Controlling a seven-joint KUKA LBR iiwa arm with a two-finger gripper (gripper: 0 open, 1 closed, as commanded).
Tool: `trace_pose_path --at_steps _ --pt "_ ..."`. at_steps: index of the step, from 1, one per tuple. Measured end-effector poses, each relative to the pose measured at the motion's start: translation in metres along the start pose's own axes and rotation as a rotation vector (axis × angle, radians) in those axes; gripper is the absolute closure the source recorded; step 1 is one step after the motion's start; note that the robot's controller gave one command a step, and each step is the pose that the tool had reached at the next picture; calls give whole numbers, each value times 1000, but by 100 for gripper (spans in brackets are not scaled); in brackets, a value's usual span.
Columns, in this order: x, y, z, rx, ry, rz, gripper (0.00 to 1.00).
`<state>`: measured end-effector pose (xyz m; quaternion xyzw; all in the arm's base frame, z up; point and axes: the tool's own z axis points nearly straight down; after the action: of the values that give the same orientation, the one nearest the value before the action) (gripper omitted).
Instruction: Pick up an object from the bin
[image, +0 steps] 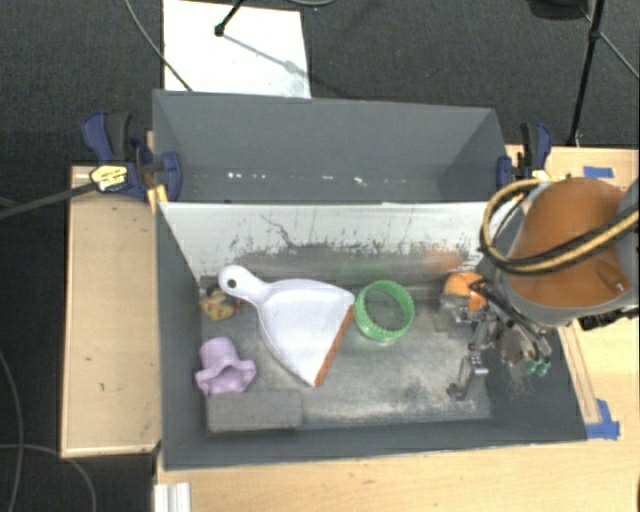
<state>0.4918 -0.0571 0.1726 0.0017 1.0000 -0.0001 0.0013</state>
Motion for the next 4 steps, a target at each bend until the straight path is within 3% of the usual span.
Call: trace_pose_path --at_steps 1,2,3,4 --pt "-50 36 30 1 -4 -46 0" --pt "-64 43 68 -2 -5 -60 0" --pt "-83 73 83 -1 0 33 100" --pt "-83 73 83 -1 0 33 100"
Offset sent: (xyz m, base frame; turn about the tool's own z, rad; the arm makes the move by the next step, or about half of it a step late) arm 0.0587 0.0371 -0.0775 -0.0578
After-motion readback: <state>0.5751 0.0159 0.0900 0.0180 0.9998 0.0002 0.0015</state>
